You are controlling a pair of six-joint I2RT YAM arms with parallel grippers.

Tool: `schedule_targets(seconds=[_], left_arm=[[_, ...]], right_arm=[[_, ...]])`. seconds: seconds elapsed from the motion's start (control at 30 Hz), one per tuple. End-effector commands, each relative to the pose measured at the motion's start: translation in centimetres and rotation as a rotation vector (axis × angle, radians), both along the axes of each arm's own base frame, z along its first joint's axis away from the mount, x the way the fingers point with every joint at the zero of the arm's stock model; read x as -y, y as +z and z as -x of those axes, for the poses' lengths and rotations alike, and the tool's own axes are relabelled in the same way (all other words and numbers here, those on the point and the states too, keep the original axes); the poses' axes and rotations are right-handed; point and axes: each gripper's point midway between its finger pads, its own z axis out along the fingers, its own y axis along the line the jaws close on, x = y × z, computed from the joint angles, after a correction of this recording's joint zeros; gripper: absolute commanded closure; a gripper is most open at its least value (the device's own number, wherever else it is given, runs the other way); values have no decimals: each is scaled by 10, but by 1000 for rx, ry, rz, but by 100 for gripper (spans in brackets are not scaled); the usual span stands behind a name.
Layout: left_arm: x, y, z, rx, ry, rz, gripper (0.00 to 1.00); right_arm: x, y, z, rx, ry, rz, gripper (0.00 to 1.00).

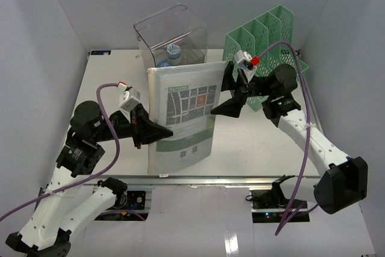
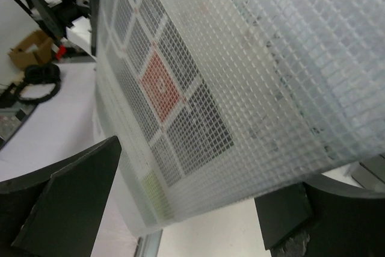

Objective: Organize the desk

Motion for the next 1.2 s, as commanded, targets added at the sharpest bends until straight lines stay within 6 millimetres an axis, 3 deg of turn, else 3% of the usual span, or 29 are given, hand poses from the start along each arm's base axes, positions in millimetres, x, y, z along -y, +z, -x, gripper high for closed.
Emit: schedule_targets(seconds=[0.0,0.23,0.57,0.7,0.77,0.83,0.97,1.07,1.17], left_arm=[[-3,17,-6,103,41,7,97],[-1,18,-16,114,63,4,97],[-2,18,-27,131,119,13,97],[-5,18,-29,140,150,30,97],[-5,18,-30,141,160,32,97],[-6,17,-33,139,176,33,97],[-7,15,-34,136,192,35,95],[-11,12,-38,133,228,39,86],[-12,8,-40,122,248,45,64]], right_arm=[[6,22,33,67,102,-57,9],[1,22,53,41,141,-62,1],[3,40,60,66,129,-86,46],[4,44,61,83,120,-86,59],[5,46,61,89,117,-86,72],[4,46,60,89,112,-84,92],[5,47,60,99,110,-78,92],[9,52,60,117,101,-81,92],[12,56,60,131,89,-88,92]])
